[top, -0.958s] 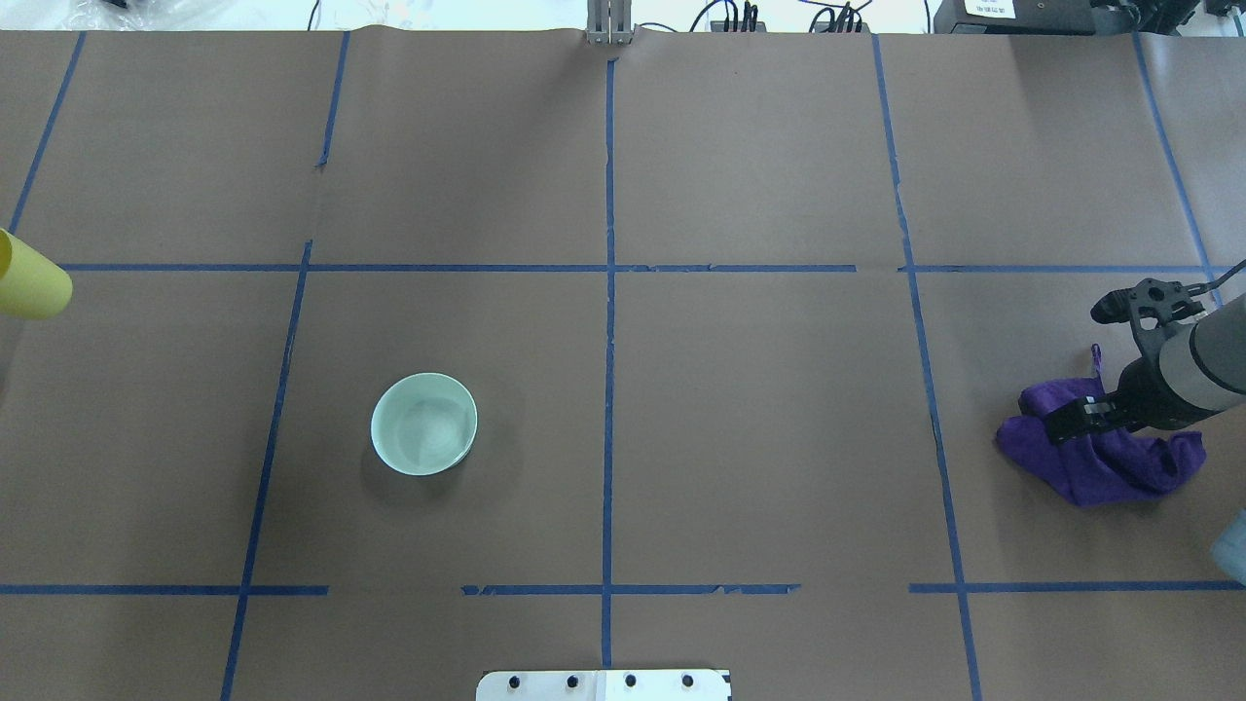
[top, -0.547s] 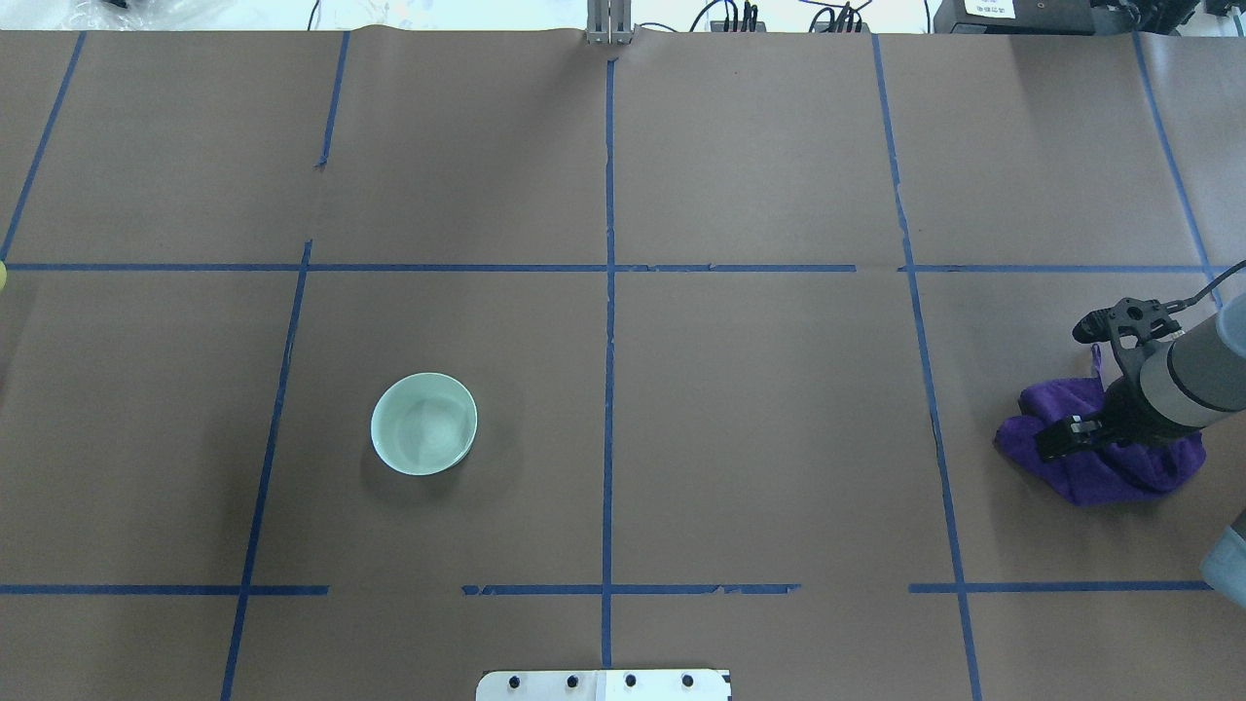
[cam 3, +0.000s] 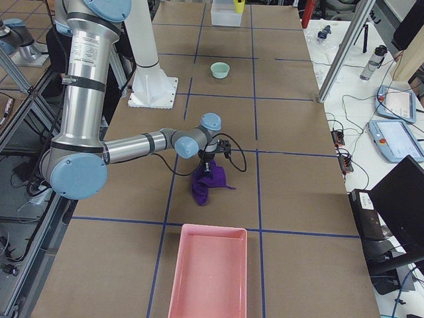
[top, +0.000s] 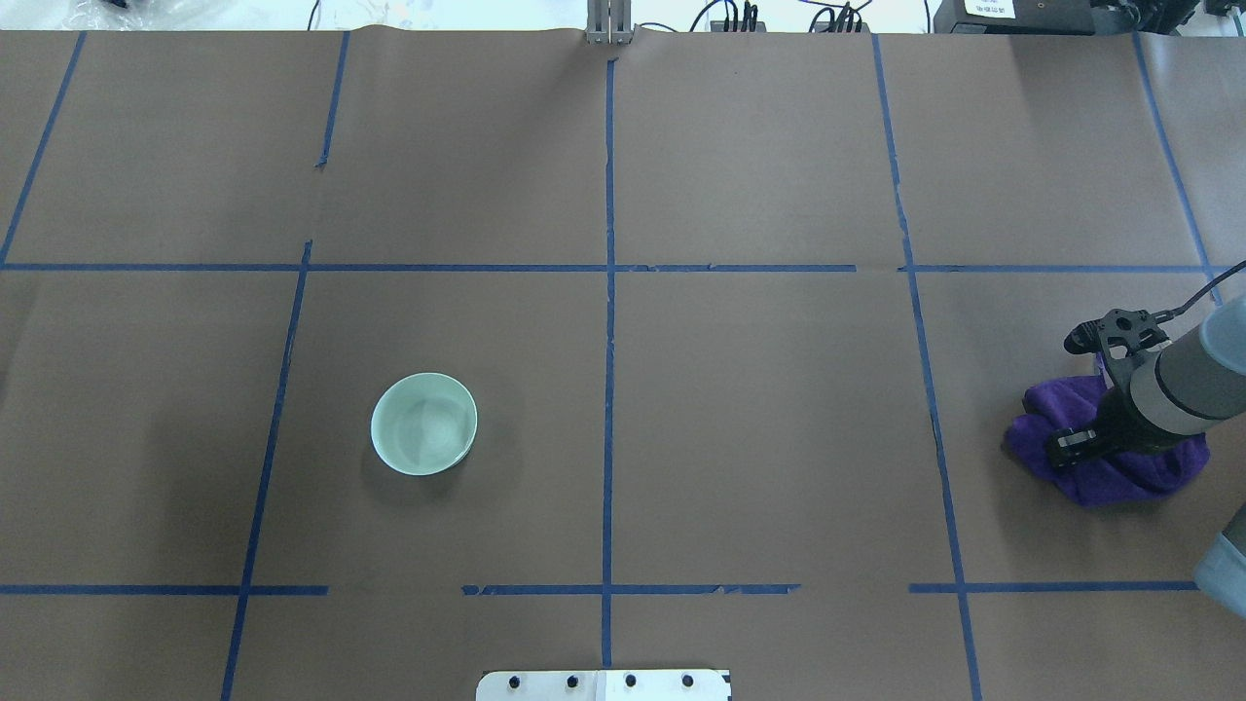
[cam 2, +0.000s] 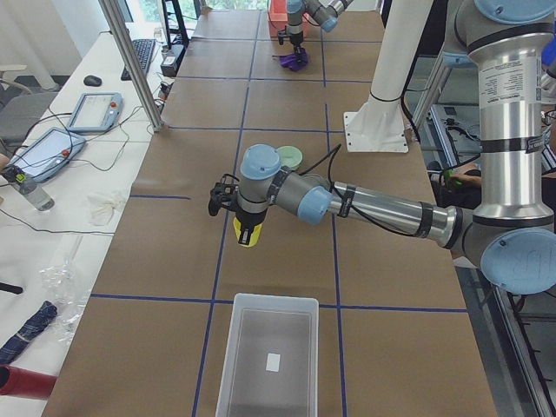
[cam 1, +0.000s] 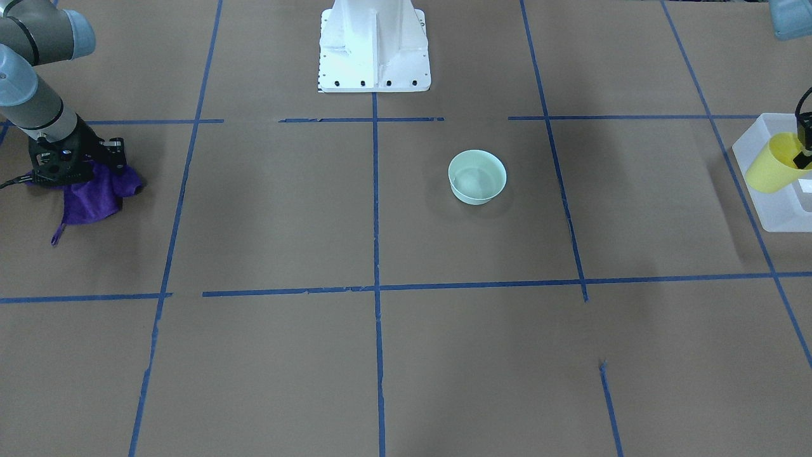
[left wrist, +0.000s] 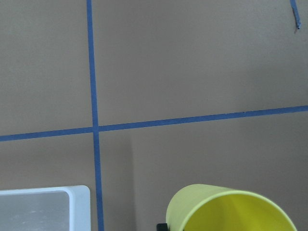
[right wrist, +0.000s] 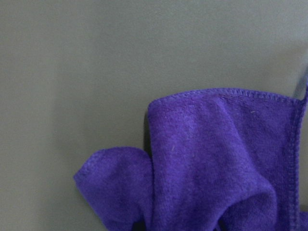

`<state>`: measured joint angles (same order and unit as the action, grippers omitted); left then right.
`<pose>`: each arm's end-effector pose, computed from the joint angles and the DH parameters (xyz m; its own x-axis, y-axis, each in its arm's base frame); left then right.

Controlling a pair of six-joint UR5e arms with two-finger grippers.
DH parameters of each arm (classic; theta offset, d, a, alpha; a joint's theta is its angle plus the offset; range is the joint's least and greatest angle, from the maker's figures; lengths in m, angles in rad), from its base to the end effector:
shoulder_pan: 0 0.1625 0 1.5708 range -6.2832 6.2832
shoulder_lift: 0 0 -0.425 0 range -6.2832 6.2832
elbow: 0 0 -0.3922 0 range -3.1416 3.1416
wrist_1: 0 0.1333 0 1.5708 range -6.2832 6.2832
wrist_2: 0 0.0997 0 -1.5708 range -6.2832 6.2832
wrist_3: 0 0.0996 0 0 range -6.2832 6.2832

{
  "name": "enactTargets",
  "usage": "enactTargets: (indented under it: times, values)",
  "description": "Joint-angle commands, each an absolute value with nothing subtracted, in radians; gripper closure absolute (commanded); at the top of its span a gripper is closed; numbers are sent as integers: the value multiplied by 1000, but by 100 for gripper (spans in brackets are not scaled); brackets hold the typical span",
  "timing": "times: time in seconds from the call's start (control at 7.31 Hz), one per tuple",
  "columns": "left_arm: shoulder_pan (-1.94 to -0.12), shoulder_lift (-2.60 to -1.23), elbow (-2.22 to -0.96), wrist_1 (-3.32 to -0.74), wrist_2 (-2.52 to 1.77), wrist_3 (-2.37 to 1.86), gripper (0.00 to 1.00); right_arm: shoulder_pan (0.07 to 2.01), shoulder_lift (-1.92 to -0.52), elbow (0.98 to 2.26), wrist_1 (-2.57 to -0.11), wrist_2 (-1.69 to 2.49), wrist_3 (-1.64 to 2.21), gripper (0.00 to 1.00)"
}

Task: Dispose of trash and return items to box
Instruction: 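Lift the yellow cup with the left gripper while the right grasps the purple cloth, then lower the cup into the clear bin while the right gripper lifts the cloth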

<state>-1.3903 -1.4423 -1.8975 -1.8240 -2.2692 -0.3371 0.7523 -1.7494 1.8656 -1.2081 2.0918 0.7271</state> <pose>0.0132 -0.4581 0.5319 0.7169 0.0974 -0.6903 0.0801 0.9721 0.2203 -0.2658 -0.3634 0.5660 0.7484 -0.1871 0.6363 0.2015 0.9782 0.0506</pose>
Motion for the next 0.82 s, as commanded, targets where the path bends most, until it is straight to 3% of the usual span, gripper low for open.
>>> enactTargets:
  times: [0.0,0.27,0.68]
  values:
    - [-1428,-1437,-1870,-1824,-2266,-286,100,762,-1759,1879,-1197,2068,733,100]
    - [-1485,-1437,-1823,-1824,-2264,-223,100,810,-1781,1940,-1203,2085,736,100]
    - [-1551,-1430,-1764,-1819,-2266,-159,100,996,-1812,2144,-1329,2190,733,100]
